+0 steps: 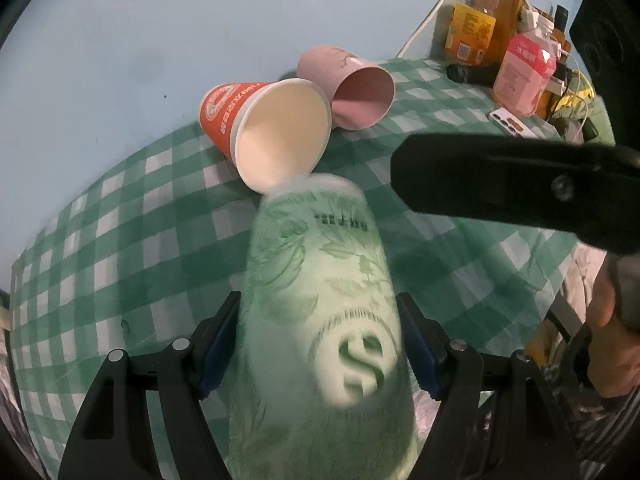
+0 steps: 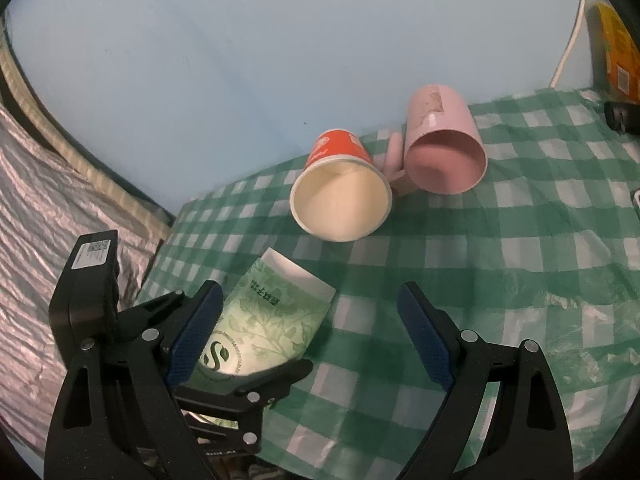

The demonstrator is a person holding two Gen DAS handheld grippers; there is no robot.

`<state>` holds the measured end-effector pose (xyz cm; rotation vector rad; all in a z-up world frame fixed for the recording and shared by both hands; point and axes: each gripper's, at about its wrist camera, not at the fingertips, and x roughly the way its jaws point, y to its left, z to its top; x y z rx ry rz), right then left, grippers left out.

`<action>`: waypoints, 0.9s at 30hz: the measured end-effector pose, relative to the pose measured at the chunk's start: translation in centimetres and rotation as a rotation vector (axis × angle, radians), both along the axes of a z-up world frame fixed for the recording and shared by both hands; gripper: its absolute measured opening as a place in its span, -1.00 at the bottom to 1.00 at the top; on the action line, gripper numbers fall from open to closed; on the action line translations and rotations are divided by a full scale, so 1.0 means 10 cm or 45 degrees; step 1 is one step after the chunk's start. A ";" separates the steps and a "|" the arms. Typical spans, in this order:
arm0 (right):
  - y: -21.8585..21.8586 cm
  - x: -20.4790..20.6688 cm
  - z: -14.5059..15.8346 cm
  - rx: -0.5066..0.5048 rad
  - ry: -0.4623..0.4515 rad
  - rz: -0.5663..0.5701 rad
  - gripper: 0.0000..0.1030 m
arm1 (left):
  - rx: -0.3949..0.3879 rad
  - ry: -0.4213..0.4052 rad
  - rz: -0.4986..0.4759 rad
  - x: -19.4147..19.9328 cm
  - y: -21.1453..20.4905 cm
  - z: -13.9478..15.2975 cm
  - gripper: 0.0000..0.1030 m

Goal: Flip cup upside down
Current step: 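Lift the green cup with the right gripper and rotate it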

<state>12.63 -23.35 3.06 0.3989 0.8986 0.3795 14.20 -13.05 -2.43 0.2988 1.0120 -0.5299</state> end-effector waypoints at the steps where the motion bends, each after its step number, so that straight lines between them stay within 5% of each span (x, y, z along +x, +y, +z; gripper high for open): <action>1: -0.01 0.00 -0.01 0.002 0.004 -0.004 0.72 | -0.004 -0.006 0.001 -0.01 0.00 0.02 0.48; 6: -0.05 0.00 -0.03 0.017 0.021 -0.014 0.72 | -0.005 -0.010 0.005 -0.02 0.01 0.08 0.48; 15: -0.09 -0.04 -0.01 0.087 0.064 -0.029 0.72 | -0.164 0.008 0.116 0.02 0.32 0.38 0.59; 20: -0.04 -0.03 -0.12 0.149 0.218 -0.010 0.72 | -0.121 -0.046 0.233 0.06 0.53 0.45 0.60; 27: 0.12 0.13 -0.29 0.072 0.391 -0.049 0.72 | -0.081 -0.099 0.351 0.13 0.80 0.43 0.61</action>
